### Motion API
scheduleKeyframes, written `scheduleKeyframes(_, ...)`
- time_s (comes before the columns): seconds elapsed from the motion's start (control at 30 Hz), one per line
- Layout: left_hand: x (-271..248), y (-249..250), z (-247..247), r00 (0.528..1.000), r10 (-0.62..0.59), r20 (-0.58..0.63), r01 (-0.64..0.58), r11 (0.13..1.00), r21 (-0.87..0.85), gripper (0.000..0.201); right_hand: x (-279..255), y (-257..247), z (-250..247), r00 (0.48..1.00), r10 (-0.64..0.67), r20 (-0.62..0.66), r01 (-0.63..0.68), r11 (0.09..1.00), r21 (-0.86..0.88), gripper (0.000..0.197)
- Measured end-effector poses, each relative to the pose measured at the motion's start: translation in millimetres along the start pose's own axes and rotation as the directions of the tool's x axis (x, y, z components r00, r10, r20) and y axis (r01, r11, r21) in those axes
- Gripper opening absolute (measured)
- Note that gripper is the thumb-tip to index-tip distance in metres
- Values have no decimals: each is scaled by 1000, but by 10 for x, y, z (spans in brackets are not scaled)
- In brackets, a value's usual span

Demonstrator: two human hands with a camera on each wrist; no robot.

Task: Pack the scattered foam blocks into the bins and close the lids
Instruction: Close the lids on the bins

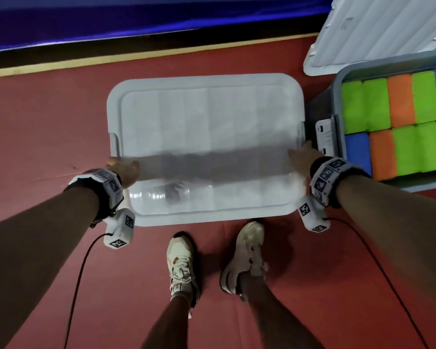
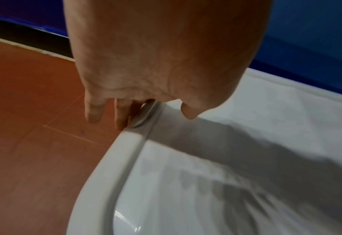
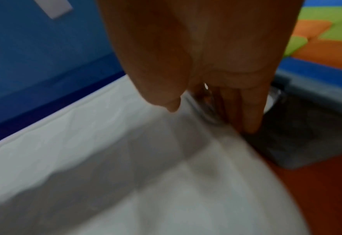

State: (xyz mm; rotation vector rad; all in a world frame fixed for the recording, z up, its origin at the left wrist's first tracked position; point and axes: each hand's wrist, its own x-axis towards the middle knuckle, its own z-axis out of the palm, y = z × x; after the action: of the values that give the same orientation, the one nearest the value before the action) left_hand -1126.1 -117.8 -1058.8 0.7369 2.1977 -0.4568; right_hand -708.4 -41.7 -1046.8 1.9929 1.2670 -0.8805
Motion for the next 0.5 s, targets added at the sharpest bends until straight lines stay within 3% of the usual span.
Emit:
scheduleKeyframes(0.13,-167,331,-287,991,117,69,-122,989,81,66,-19,197,-311,993,-115,16,113,991,71,45)
scheduleKeyframes(0.23,-311,668,-303,978,196,-71,-187,975,120,61,49,242,-291,984,-178,-7,177,978,107,49)
scheduleKeyframes(0.33,-543,1145,-138,938,328,-109,-304,934,187,52,180,384,-235,967,-255,-23,256,964,66,49)
scheduleKeyframes(0.5,-1120,2021,507,921,374,-114,-341,910,234,45,414,997,-577,884,-455,-106,467,865,181,37)
